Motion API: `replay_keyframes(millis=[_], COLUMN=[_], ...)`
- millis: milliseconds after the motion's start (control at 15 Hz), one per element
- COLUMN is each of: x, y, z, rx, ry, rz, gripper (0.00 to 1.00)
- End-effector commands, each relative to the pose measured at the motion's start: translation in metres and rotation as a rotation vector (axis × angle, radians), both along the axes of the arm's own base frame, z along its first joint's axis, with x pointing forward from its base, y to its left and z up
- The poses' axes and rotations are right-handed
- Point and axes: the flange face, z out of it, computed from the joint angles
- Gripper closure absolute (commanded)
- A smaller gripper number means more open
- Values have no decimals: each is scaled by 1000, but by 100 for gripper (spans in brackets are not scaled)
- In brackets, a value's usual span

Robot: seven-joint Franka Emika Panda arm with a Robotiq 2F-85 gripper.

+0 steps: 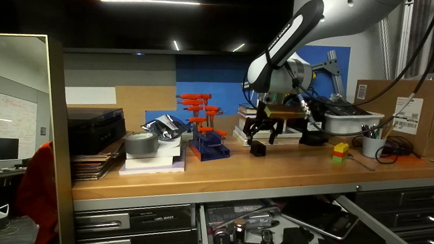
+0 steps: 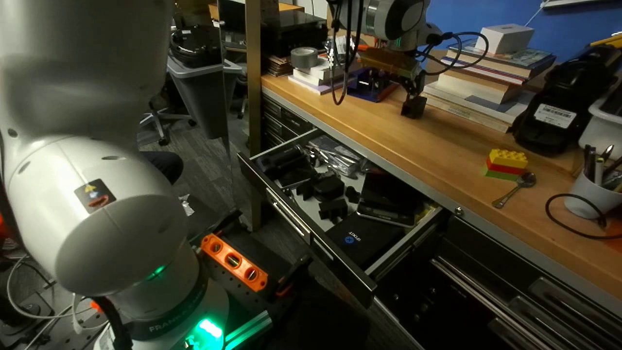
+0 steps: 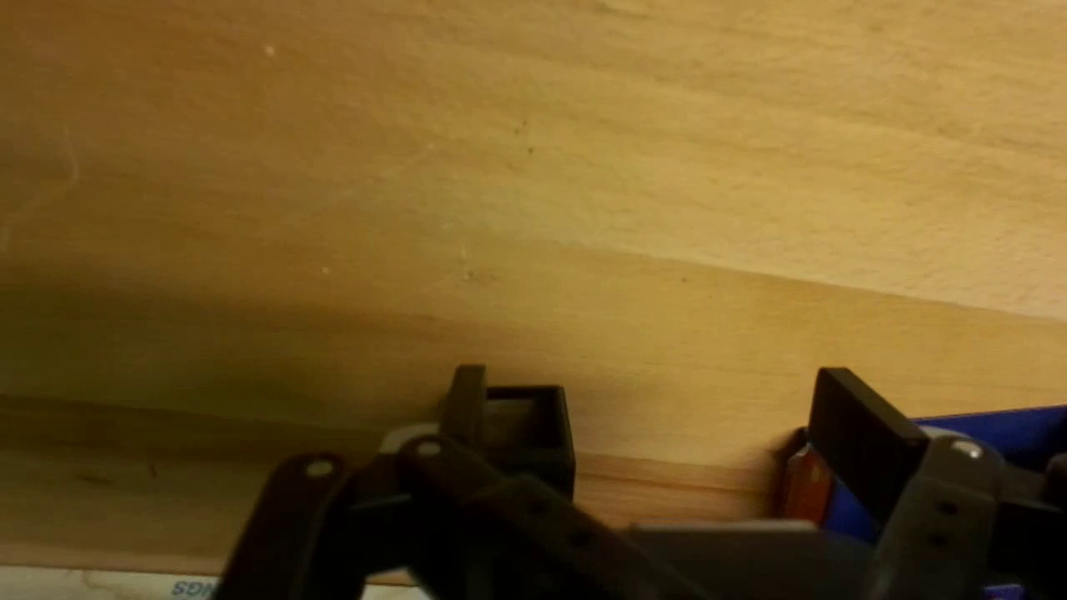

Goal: Put the black objects inside the drawer and close it

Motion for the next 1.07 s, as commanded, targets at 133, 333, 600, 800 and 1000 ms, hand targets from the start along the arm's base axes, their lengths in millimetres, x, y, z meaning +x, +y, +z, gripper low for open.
replay_keyframes(millis=[133, 333, 600, 800, 1000], x=[55, 68, 79, 83, 86], y=[-10, -19, -28, -32, -33], z=[-22, -25, -23, -20, -20], rx=[-32, -65, -97, -113, -128], ry=[-3, -8, -14, -18, -22], rz=[80, 81, 85, 89, 99], gripper=[0, 0, 0, 0, 0])
